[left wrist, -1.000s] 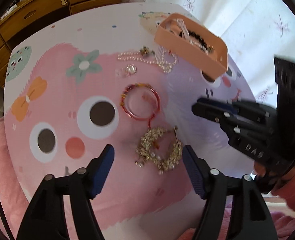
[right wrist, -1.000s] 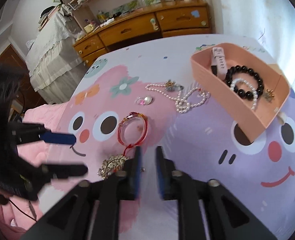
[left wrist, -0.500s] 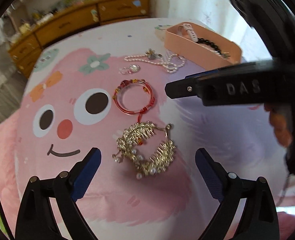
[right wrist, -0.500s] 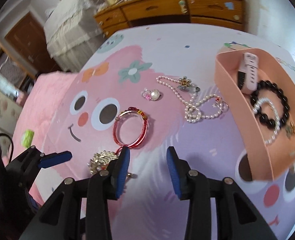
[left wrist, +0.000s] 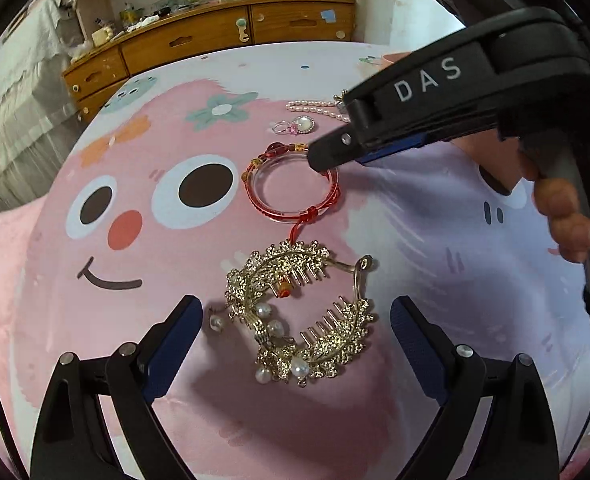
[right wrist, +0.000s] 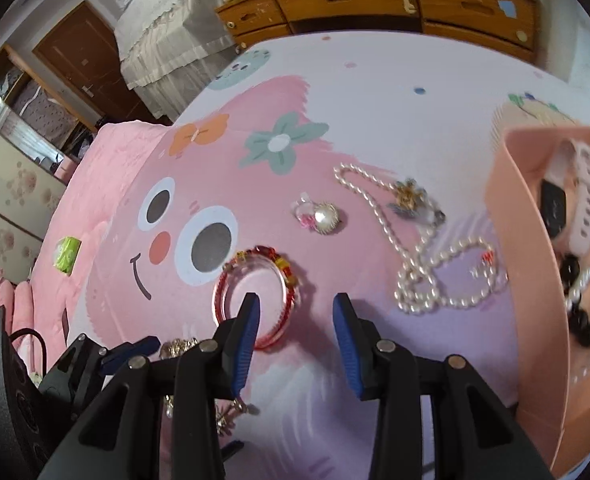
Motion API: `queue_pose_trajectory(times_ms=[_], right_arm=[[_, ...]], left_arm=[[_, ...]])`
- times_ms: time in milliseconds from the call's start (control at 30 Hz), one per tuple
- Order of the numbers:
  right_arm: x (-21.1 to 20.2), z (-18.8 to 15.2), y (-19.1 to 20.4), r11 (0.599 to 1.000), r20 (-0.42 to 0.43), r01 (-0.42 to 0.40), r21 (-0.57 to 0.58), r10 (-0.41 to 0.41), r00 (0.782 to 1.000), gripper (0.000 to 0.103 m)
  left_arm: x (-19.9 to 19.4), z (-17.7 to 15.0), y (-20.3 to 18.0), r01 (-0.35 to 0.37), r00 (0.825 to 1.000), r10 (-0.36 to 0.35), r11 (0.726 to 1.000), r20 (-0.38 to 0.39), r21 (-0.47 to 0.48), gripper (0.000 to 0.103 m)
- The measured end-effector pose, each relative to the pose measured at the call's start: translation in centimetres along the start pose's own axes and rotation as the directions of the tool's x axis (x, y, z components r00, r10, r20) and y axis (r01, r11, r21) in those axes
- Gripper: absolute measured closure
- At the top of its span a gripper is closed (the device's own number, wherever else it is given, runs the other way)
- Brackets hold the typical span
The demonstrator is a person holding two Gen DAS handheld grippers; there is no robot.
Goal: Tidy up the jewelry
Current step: 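Grasp the gold rhinestone hair comb with the left tool, then lift the gold comb with the left tool while the right tool grasps the red bead bracelet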
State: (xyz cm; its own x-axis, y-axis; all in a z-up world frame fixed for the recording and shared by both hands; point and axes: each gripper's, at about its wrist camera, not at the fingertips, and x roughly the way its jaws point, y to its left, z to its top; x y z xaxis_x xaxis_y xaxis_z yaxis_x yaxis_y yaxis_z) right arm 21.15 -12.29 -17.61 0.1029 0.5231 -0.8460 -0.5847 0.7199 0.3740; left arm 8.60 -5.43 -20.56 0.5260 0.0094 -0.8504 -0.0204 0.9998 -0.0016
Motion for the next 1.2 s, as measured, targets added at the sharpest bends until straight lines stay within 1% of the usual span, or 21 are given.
queue_pose_trajectory(times_ms=[67,233,300,333,367,433,467,533,667,800,933,1067,1200], right_arm=[[0.2,0.2,0.2,1.0,-0.001,0.01,-0.018,-0.01,1.0,0.065],[0.5,0.7,0.9,0.997,-0.006,0.046,-0.056,-0.046,0.999,0.065],[0.7,0.9,1.2,0.995,-0.005,0.067,-0.076,-0.067,0.998,0.07],[0.8,1.0,1.4,0.992,-0.01,0.094,-0.089,-0.095,0.995,0.077],[0.9,1.1,1.4,0.99,-0.016,0.108,-0.093,-0.11,0.994,0.082],[1.0,1.6,1.2,0.989,-0.043,0.118,-0.089,-0.122,0.992,0.086],[1.1,1.7,1.0,0.99,-0.06,0.114,-0.083,-0.12,0.991,0.092],[1.1,1.8,0.8,0.992,-0.079,0.104,-0.066,-0.109,0.991,0.092],[1.1,1.6,1.4,0.988,-0.105,0.124,-0.089,-0.133,0.986,0.093],[0.8,1.1,1.0,0.993,-0.126,0.108,-0.05,-0.113,0.986,0.093],[0.4,0.6,0.4,0.995,-0.142,0.095,-0.021,-0.097,0.985,0.093],[0.1,0.2,0.1,0.996,-0.157,0.093,-0.014,-0.094,0.983,0.093],[-0.2,0.0,-0.2,0.996,-0.172,0.092,-0.009,-0.093,0.981,0.093]], left_arm=[[0.2,0.0,0.3,0.016,1.0,-0.016,1.0,0.01,-0.011,0.009],[0.1,-0.2,0.2,0.024,0.999,-0.024,1.0,0.035,0.0,0.009],[0.2,-0.1,0.1,0.029,0.998,-0.029,1.0,0.049,0.01,0.01],[0.1,-0.1,0.0,0.034,0.998,-0.035,0.999,0.057,0.017,0.015],[0.1,-0.2,0.2,0.038,0.997,-0.04,0.999,0.063,0.025,0.018],[-0.2,-0.1,0.1,0.046,0.996,-0.049,0.998,0.076,0.04,0.033],[-0.2,-0.1,0.1,0.053,0.995,-0.056,0.998,0.077,0.044,0.033],[-0.2,0.0,0.1,0.061,0.995,-0.065,0.996,0.074,0.062,0.033],[-0.2,0.0,0.2,0.068,0.994,-0.074,0.995,0.08,0.076,0.033],[-0.3,-0.5,0.1,0.068,0.99,-0.077,0.994,0.114,0.082,0.033],[-0.1,-0.4,0.4,0.067,0.99,-0.076,0.995,0.121,0.074,0.034],[-0.5,-0.3,0.6,0.067,0.986,-0.076,0.995,0.15,0.068,0.034],[-1.3,-0.4,0.1,0.055,0.979,-0.072,0.994,0.191,0.094,0.034]])
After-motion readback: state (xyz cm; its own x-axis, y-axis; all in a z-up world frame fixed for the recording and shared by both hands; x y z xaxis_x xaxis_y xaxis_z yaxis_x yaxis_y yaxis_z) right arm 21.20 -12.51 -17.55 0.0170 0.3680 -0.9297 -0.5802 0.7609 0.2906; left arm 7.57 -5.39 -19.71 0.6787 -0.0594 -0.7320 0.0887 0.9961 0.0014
